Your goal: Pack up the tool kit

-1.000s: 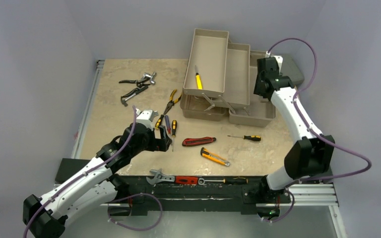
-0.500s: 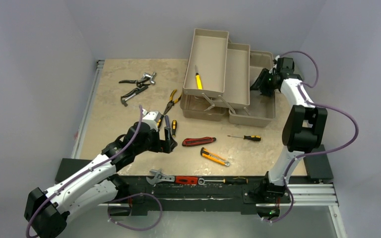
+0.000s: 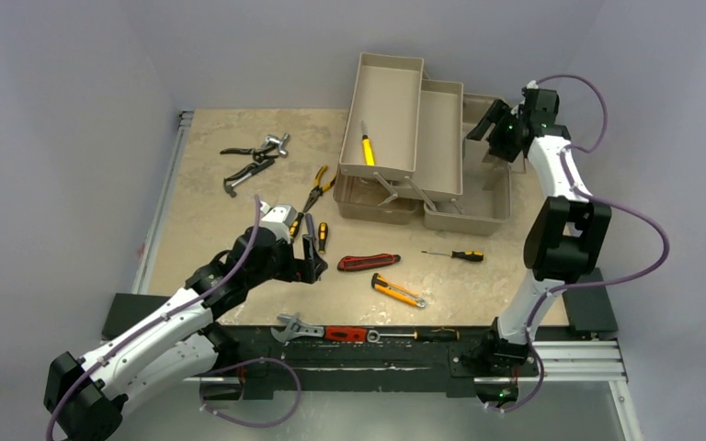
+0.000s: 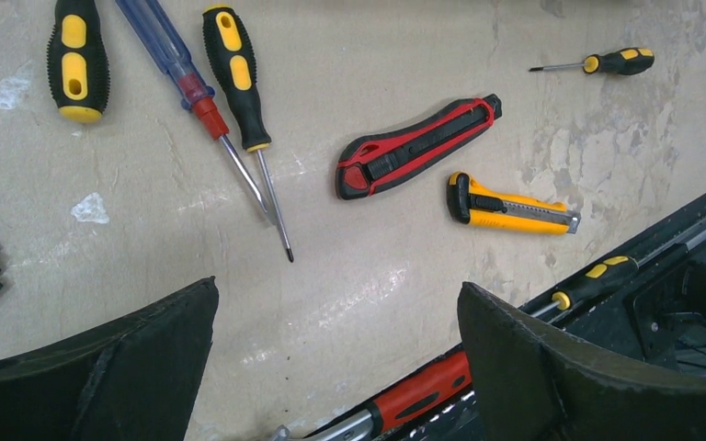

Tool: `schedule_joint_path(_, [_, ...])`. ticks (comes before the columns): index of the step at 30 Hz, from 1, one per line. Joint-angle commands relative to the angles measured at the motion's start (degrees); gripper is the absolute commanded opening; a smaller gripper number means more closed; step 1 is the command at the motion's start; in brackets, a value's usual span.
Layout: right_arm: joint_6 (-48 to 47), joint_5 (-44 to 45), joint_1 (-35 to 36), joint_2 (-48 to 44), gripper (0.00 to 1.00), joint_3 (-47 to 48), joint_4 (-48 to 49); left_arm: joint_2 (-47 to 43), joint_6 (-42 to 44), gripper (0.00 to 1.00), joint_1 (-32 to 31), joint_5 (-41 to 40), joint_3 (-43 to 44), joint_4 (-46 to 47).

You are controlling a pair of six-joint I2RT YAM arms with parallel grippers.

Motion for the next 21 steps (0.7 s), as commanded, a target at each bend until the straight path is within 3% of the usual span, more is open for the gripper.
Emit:
schedule_joint_path(1, [-2.83,7.13,0.29,-9.77,0.74,0.06,-3.75,-1.85,-0.12,0.98,-0.18,-2.09,0.02,-0.10])
schedule_joint_path(8, [-4.38,18.98,0.42,-25.95,0.77,-11.41,-8.40,-1.90,3.86,0.98,-0.16,-4.50,2.52,-2.75])
schedule_joint_path(14, [2.98,35.06,0.43,-39.81,0.74,-23.32,-13.01,-1.46,6.48,0.98,-0.19,-4.48,2.98,-2.47])
schedule_joint_path(18, [9.32,35.53,0.44,-48.87,0.70,-31.18,-14.09,-1.07,7.83,0.97,-0.21,-3.14,2.31,-1.38])
schedule_joint_path(21, [13.08,35.25,0.42,-55.16,0.73,-37.10,-15.85,-1.33,8.98,0.96,-0.27,-1.53,0.19,1.30])
